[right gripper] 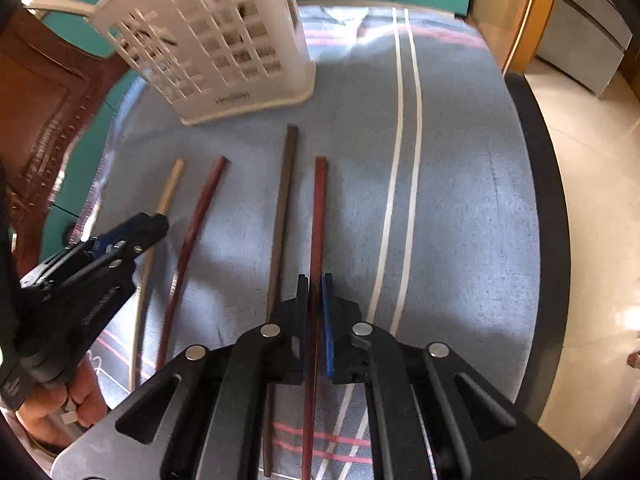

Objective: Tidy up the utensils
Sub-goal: 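Close right gripper on a dark red chopstick while left gripper closes on a dark chopstick, then lift both held chopsticks over the white basket and drop them in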

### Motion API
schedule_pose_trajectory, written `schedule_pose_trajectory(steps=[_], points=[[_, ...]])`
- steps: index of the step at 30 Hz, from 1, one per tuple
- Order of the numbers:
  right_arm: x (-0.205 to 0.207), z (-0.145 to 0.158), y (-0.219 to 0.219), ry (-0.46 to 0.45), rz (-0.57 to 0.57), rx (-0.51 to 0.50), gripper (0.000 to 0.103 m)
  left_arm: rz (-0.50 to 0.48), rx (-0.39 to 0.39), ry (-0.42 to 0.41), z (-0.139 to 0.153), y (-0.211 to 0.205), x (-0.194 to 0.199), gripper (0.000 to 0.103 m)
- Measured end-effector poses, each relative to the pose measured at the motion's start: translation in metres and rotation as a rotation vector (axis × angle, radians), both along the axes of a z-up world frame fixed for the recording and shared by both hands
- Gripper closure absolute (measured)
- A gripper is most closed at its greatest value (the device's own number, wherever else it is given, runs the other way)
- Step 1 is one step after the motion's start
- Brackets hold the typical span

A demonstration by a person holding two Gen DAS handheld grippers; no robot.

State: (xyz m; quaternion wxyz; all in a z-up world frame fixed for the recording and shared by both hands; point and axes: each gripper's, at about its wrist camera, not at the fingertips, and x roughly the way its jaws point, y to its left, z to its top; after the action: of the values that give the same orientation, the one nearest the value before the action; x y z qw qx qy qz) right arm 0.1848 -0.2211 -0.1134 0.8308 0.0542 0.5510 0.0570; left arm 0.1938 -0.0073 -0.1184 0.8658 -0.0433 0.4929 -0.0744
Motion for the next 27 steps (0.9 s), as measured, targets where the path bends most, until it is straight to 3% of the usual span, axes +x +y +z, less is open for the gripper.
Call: schedule_pose_trajectory(steps=[6,12,18,20,22,27], points=[[0.007,-0.013,0.008,-0.005,-0.01,-0.056,0.088,0.01,0.035,-0.017,0.001,-0.005,0.007,0.081],[0.011,-0.014,0.024,-0.066,0.001,-0.168,0.088,0.005,0.087,-0.043,0.0,-0.009,0.007,0.08],[0.01,-0.013,0.022,-0.069,-0.006,-0.152,0.088,0.002,0.109,-0.046,0.004,-0.018,0.012,0.077],[0.014,-0.015,0.022,-0.07,-0.011,-0.142,0.096,0.001,0.106,-0.043,0.004,-0.02,0.015,0.077],[0.018,-0.015,0.019,-0.073,-0.016,-0.124,0.096,0.0,0.101,-0.042,0.005,-0.02,0.015,0.094],[0.016,-0.007,0.013,-0.106,-0.024,-0.077,0.097,-0.012,0.053,-0.063,0.015,-0.019,0.007,0.096]])
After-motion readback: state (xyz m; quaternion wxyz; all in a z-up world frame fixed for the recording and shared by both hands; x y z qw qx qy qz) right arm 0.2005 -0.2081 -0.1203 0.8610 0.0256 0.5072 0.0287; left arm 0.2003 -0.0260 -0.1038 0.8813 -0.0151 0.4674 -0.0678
